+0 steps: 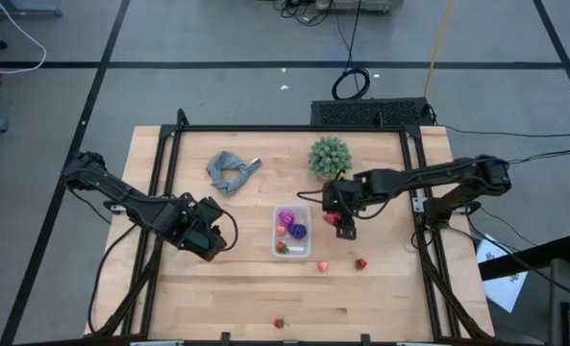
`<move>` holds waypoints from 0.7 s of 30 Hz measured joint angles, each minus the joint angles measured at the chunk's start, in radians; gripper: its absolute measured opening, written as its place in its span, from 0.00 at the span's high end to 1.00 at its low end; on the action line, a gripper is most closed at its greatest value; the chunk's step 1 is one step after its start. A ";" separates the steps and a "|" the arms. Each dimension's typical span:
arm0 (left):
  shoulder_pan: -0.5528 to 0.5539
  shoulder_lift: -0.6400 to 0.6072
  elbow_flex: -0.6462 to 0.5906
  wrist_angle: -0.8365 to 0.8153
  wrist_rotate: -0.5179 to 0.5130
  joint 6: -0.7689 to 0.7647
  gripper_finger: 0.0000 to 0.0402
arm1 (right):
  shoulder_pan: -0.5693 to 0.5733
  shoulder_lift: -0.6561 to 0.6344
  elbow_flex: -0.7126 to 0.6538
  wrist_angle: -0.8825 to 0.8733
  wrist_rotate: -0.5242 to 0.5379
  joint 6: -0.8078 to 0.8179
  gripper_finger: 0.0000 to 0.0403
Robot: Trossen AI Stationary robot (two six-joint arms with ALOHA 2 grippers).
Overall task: Pick and placing Produce into tupperware
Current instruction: Put the dragonfruit into the transparent bin
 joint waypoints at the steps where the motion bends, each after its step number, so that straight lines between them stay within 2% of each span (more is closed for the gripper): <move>1: 0.000 0.000 0.000 0.001 0.000 0.000 0.51 | 0.000 -0.005 0.000 0.008 0.000 0.000 0.47; 13: 0.001 0.000 0.000 0.003 -0.001 0.001 0.51 | 0.061 -0.004 0.156 0.090 0.000 -0.039 0.47; 21: 0.001 0.000 0.000 0.014 -0.002 0.027 0.51 | 0.095 0.112 0.290 0.098 0.002 -0.112 0.47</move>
